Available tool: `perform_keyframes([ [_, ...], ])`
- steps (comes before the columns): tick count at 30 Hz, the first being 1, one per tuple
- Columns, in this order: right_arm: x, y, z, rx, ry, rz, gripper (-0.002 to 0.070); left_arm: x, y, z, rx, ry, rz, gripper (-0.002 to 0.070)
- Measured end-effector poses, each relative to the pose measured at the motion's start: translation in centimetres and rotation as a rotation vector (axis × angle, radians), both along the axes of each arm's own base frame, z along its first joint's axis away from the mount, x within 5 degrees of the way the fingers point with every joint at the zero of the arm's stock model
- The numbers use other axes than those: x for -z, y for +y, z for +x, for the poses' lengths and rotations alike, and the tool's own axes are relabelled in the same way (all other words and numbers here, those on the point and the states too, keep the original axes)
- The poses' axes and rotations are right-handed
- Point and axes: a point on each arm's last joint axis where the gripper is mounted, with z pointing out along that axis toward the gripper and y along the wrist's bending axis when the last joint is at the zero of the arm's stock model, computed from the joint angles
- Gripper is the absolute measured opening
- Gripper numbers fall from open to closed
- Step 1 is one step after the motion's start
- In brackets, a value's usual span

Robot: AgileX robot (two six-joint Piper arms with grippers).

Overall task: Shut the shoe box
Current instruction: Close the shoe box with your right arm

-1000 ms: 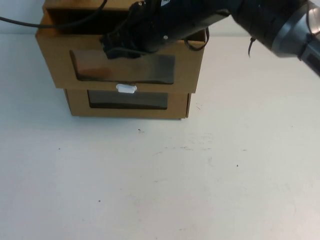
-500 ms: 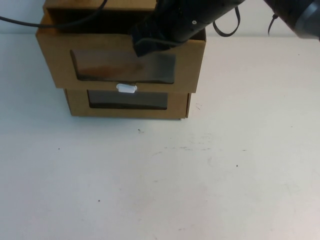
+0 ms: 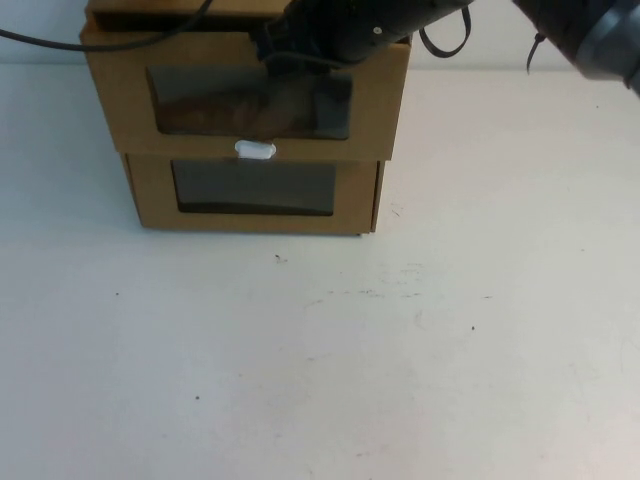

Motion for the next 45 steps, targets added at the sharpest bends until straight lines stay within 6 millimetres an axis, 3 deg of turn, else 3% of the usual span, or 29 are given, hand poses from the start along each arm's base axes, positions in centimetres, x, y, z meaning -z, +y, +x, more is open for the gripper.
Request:
perform_keyframes([
  [11,1.6,0.9,2.2,0.051,-0.079,0.046,-0.0013,0.0,0.0,0.0,0.001,0.002,-0.003,-0.0005],
  [26,1.3,0.5,2.7,0.056,-0.068,0.116,-0.0013,-0.3,-0.1,-0.3,0.016,0.007,-0.015,-0.0005],
  [31,0.1,-0.2,1.4,0.020,-0.036,0.086,-0.0013,-2.0,-0.1,-1.5,0.020,-0.027,-0.004,-0.0005],
  [35,-2.0,-1.2,-0.3,-0.005,-0.032,0.067,-0.0013,-4.2,0.0,-3.1,0.021,-0.075,0.013,-0.0005],
  [45,-6.8,-3.7,-5.6,-0.085,0.001,0.028,-0.0013,-10.3,1.9,-8.9,-0.106,-0.236,0.251,-0.0005],
])
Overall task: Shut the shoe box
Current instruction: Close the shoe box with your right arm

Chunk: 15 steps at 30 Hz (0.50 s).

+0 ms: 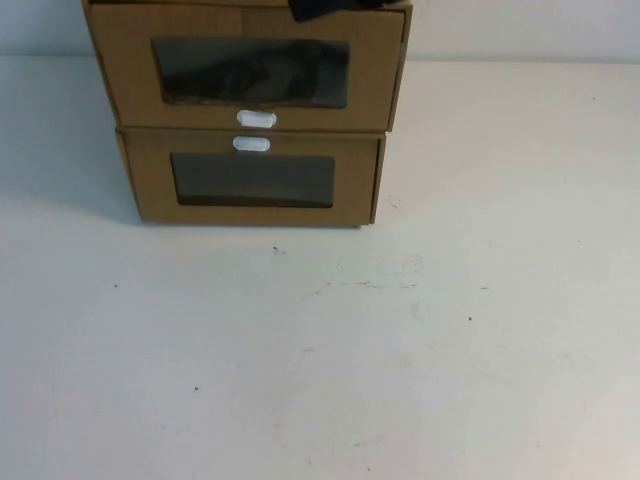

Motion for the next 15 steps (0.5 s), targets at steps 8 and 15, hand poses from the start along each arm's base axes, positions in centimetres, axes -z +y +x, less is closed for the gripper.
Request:
perform_keyframes([
  [8,-4.9,-3.3,-5.1,0.039,-0.057,0.031,-0.0011,-2.3,0.8,-5.8,-0.067,-0.019,0.054,-0.0005],
  [15,-7.2,-7.9,-12.2,0.087,-0.119,0.021,-0.0011,-0.5,0.9,-13.0,-0.088,-0.036,0.024,-0.0005],
])
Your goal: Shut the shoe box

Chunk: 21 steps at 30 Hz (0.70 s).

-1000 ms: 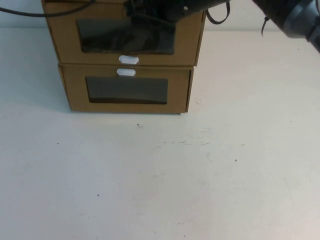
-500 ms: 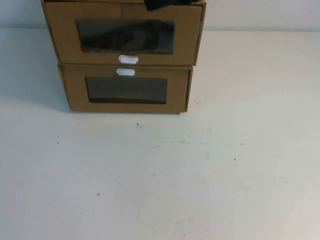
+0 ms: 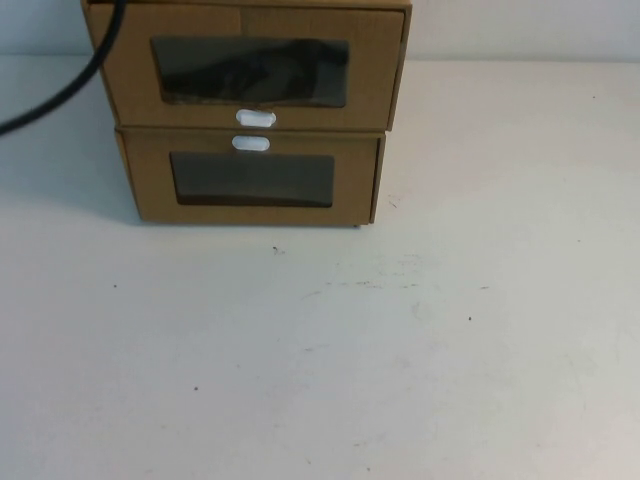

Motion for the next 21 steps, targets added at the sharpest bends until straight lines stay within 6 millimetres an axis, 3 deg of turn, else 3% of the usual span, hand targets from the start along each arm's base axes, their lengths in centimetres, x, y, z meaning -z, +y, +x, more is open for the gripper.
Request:
perform_keyframes([
  [3,0.8,-2.2,-3.5,0.018,0.005,-0.024,-0.0011,0.9,0.2,-4.5,-0.019,-0.061,-0.009,-0.0005],
  [6,2.9,-4.4,-6.9,0.025,0.036,-0.052,-0.0011,2.0,0.3,-8.9,-0.034,-0.145,-0.020,-0.0005],
  [13,8.5,-9.1,-13.8,0.132,0.005,0.000,-0.0011,7.3,0.9,-17.5,-0.095,-0.326,-0.040,-0.0005],
  [17,12.3,-11.5,-17.1,0.208,-0.032,0.057,-0.0011,11.1,1.2,-21.4,-0.126,-0.428,-0.066,-0.0005],
  [21,16.3,-13.2,-19.4,0.264,-0.111,0.159,-0.0011,15.0,1.6,-23.2,-0.160,-0.525,-0.074,-0.0005],
])
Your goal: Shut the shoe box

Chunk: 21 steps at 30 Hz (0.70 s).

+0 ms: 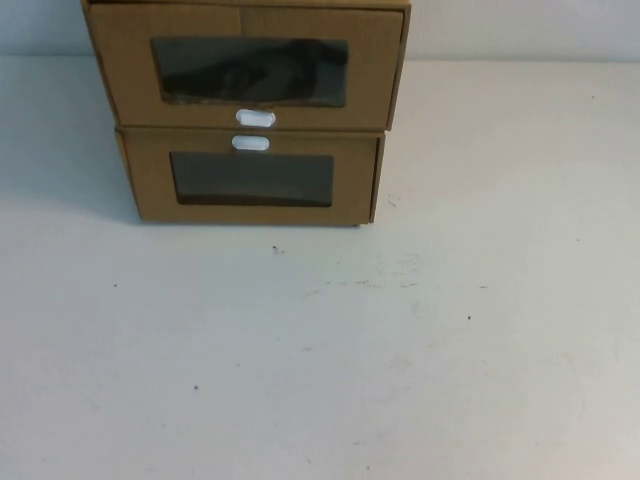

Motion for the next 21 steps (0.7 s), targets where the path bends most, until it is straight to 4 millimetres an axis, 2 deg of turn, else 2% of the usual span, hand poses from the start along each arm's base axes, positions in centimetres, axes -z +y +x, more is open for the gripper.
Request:
perform_keyframes([
  [2,1.9,-0.6,-0.7,0.020,-0.053,0.052,-0.0011,1.7,0.2,-0.6,-0.020,-0.056,0.002,-0.0005],
  [4,3.9,-0.7,-0.7,0.035,-0.104,0.102,-0.0011,3.5,0.3,-0.3,-0.034,-0.058,-0.007,-0.0005],
  [13,10.5,0.9,2.7,0.081,-0.295,0.300,-0.0011,10.2,0.9,3.2,-0.114,0.051,-0.049,-0.0005],
  [16,13.0,1.1,3.5,0.099,-0.363,0.310,-0.0011,11.8,1.3,3.9,-0.154,0.045,-0.113,-0.0005],
  [19,15.5,1.3,4.0,0.105,-0.350,0.288,-0.0011,13.4,1.7,4.5,-0.204,0.039,-0.155,-0.0005],
  [21,16.5,1.3,4.0,0.106,-0.326,0.271,-0.0011,14.3,2.0,4.7,-0.232,0.036,-0.169,-0.0005],
])
